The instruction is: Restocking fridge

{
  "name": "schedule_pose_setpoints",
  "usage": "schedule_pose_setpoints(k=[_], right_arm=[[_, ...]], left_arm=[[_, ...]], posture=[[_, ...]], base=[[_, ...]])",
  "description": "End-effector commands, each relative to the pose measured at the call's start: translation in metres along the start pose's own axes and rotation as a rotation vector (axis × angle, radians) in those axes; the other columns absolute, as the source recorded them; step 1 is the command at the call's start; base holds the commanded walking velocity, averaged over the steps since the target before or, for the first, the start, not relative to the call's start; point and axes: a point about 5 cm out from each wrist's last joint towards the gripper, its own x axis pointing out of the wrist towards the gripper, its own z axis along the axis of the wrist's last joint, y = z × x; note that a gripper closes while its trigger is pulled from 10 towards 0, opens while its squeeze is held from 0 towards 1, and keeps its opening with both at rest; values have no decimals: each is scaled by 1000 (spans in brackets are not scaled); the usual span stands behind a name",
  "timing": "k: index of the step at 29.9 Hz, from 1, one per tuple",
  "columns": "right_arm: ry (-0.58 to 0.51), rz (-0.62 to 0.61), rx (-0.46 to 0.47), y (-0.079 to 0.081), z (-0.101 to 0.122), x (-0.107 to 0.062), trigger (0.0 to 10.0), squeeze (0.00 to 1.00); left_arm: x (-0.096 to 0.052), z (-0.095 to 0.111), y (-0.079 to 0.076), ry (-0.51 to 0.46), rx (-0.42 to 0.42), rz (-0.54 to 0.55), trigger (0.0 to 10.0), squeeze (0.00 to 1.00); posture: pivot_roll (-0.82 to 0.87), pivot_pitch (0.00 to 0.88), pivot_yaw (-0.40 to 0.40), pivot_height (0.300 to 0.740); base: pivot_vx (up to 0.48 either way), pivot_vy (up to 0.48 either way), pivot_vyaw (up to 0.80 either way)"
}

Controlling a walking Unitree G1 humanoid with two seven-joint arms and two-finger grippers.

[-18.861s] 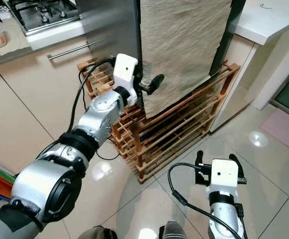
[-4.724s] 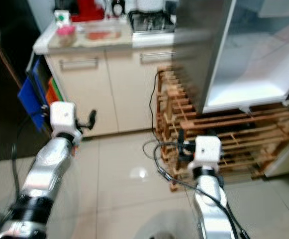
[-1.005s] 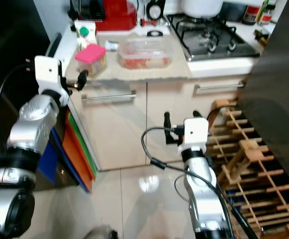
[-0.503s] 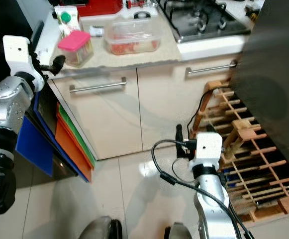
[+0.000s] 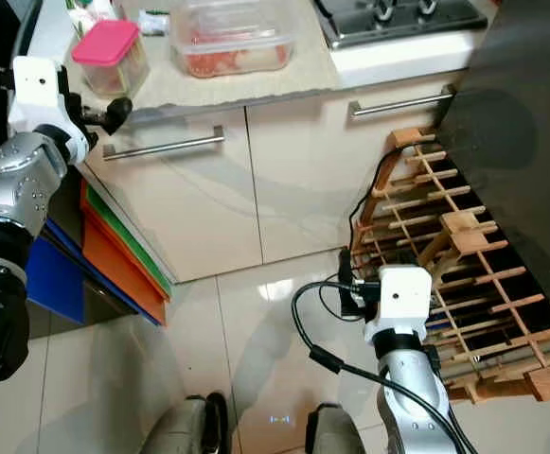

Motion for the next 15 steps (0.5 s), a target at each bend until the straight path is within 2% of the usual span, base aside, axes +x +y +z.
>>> schedule_pose_setpoints(k=[1,10,13,15], right_arm=[[9,3,0,-1,1,-3,10000,0],[29,15,-2,0,-2,-4,10000,0],[40,29,1,3,-4,-4,10000,0],[49,34,5,4,-6,-4,10000,0]], left_arm=[[-2,-12,3,48,-23,9,10000,0],[-4,-16,3,50,-34,14,10000,0],[-7,-24,2,69,-49,33,10000,0],[-11,-40,-6,129,-77,12,10000,0]], posture=[[-107,269,68,710],[-98,250,68,710],[-93,240,66,710],[-86,224,56,710]], base=[[0,0,0],[0,0,0],[0,0,0],[0,0,0]])
